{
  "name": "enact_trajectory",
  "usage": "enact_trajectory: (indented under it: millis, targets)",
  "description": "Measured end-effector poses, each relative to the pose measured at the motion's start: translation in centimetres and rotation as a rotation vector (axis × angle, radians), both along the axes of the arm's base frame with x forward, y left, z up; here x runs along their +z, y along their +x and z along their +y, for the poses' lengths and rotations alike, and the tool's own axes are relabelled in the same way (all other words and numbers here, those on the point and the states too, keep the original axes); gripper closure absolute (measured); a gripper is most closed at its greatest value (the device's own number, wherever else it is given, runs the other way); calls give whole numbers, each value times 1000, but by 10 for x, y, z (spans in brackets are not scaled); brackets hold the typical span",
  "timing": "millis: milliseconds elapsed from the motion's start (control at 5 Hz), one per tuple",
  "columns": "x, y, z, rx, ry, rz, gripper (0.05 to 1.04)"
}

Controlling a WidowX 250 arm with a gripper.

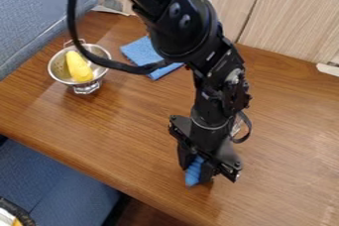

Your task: Move the blue fork to the bottom right side of the table

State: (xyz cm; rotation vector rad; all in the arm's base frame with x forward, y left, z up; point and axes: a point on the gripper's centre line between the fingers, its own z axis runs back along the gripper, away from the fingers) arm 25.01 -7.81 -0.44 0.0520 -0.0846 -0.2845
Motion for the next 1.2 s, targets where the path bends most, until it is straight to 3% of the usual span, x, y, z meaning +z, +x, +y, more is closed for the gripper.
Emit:
enact_trajectory:
  millis: [200,400,800,1200]
  targets:
    - [-1,-1,0,-2,-1,19,255]
    - [-1,-1,2,11,-7,23,72]
    - [26,6,5,16,-20,-33,83]
    - [73,14,15,46,-113,-127,83]
